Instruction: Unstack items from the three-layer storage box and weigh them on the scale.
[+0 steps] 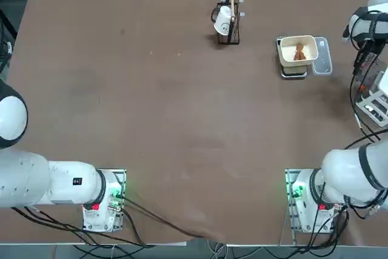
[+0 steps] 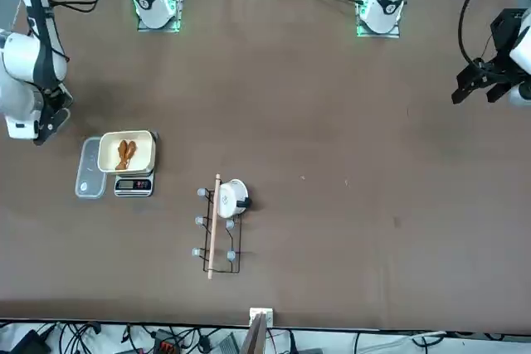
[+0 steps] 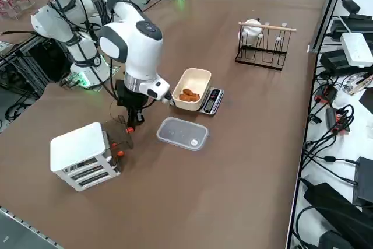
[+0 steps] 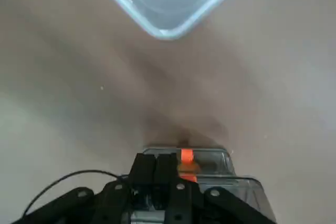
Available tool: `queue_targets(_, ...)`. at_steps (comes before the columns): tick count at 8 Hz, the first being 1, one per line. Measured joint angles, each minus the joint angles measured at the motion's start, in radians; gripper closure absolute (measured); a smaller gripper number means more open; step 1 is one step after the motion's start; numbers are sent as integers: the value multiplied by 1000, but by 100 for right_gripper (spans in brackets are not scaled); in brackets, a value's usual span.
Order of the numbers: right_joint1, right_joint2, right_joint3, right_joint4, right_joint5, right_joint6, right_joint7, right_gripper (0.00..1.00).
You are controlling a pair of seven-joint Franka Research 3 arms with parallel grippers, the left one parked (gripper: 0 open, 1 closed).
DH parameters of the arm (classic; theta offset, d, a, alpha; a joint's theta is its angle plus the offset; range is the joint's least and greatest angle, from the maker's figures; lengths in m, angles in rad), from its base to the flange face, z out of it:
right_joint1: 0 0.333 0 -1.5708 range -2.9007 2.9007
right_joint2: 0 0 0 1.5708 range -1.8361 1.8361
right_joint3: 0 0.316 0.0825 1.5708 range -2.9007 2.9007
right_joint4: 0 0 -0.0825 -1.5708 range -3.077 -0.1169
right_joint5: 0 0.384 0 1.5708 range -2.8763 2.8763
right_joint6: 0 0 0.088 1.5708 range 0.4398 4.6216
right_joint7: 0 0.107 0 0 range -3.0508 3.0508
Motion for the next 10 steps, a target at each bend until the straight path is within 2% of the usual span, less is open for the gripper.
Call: queue_targets(10,-106,-2,0,-1,-3,-53,-12,99)
